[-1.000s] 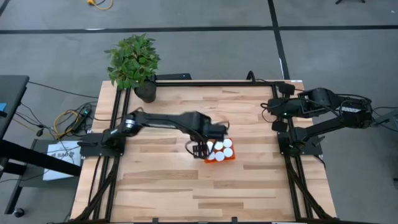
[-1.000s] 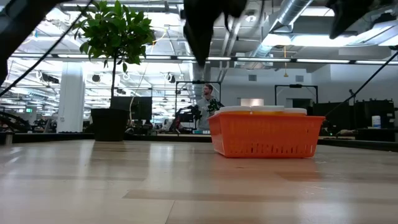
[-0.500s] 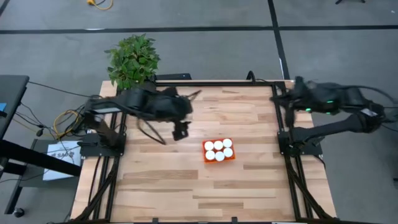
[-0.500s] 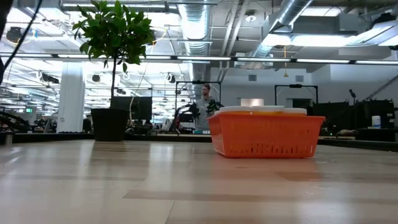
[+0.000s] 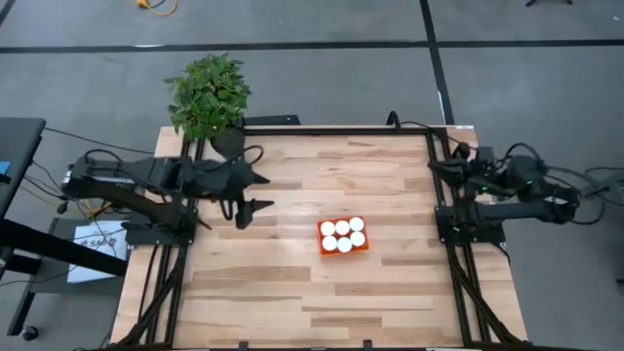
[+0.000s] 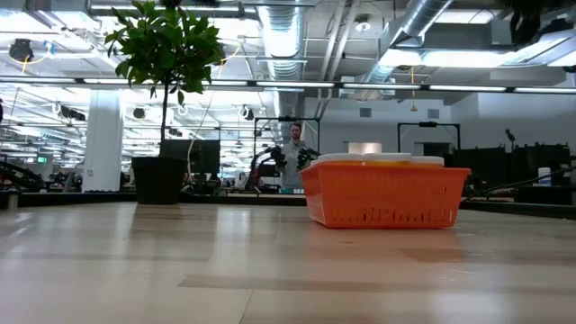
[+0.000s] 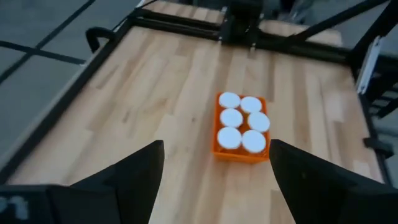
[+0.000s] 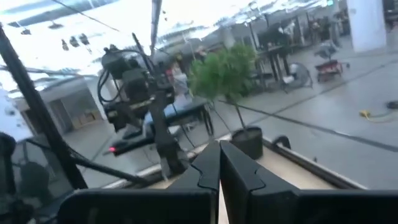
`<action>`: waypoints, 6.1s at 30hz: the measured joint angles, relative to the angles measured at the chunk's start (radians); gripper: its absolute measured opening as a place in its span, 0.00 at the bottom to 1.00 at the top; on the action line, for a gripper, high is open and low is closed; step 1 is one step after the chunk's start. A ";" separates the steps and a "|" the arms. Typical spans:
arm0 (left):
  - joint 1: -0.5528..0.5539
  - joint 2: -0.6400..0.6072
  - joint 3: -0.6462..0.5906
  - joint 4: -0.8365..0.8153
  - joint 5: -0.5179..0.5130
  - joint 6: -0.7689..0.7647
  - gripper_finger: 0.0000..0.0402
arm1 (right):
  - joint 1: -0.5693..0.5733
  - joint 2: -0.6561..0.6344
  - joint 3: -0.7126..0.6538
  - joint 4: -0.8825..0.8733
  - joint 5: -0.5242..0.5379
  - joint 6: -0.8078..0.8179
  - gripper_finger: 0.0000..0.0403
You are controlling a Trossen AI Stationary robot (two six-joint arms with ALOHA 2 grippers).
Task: Pick and place pill bottles into a basket
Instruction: Return to Home Position
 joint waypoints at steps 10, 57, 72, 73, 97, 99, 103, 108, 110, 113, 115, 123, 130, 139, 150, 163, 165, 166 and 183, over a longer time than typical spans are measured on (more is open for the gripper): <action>-0.009 -0.344 -0.674 0.605 0.176 -0.137 0.70 | 0.000 -0.025 -0.137 0.011 0.024 0.067 0.00; -0.056 -1.008 -1.208 0.657 0.129 -0.189 0.70 | 0.000 -0.021 -0.170 -0.161 0.027 -0.003 0.00; -0.056 -1.008 -1.208 0.655 0.132 -0.188 0.70 | 0.000 -0.021 -0.170 -0.161 0.027 -0.003 0.00; -0.056 -1.008 -1.208 0.655 0.132 -0.188 0.70 | 0.000 -0.021 -0.170 -0.161 0.027 -0.003 0.00; -0.056 -1.008 -1.209 0.654 0.132 -0.187 0.70 | 0.000 -0.021 -0.170 -0.161 0.027 -0.003 0.00; -0.056 -1.008 -1.209 0.654 0.132 -0.187 0.70 | 0.000 -0.021 -0.170 -0.161 0.027 -0.003 0.00; -0.056 -1.008 -1.209 0.654 0.133 -0.187 0.70 | 0.000 -0.021 -0.170 -0.161 0.027 -0.003 0.00; -0.056 -1.008 -1.209 0.654 0.133 -0.187 0.70 | -0.001 -0.021 -0.170 -0.161 0.027 -0.003 0.00; -0.056 -1.008 -1.209 0.654 0.133 -0.187 0.70 | -0.001 -0.021 -0.170 -0.161 0.027 -0.003 0.00; -0.056 -1.008 -1.209 0.654 0.133 -0.187 0.70 | -0.001 -0.021 -0.170 -0.161 0.027 -0.002 0.00; -0.056 -1.008 -1.209 0.653 0.133 -0.187 0.70 | -0.001 -0.021 -0.170 -0.161 0.027 -0.003 0.00; -0.056 -1.008 -1.209 0.653 0.133 -0.187 0.70 | 0.000 -0.021 -0.170 -0.161 0.027 -0.002 0.00; -0.056 -1.008 -1.209 0.653 0.133 -0.187 0.70 | -0.001 -0.021 -0.170 -0.161 0.027 -0.003 0.00; -0.056 -1.008 -1.209 0.653 0.133 -0.187 0.70 | 0.000 -0.021 -0.170 -0.161 0.027 -0.003 0.00; -0.056 -1.008 -1.209 0.653 0.133 -0.187 0.70 | -0.001 -0.021 -0.170 -0.161 0.027 -0.003 0.00; -0.056 -1.008 -1.209 0.653 0.133 -0.187 0.70 | -0.001 -0.021 -0.170 -0.161 0.027 -0.003 0.00; -0.056 -1.008 -1.209 0.653 0.133 -0.187 0.70 | 0.000 -0.021 -0.170 -0.161 0.027 -0.003 0.00; -0.056 -1.008 -1.209 0.653 0.133 -0.187 0.70 | -0.001 -0.021 -0.170 -0.161 0.027 -0.003 0.00; -0.056 -1.008 -1.209 0.653 0.133 -0.187 0.70 | -0.001 -0.021 -0.169 -0.161 0.027 -0.003 0.00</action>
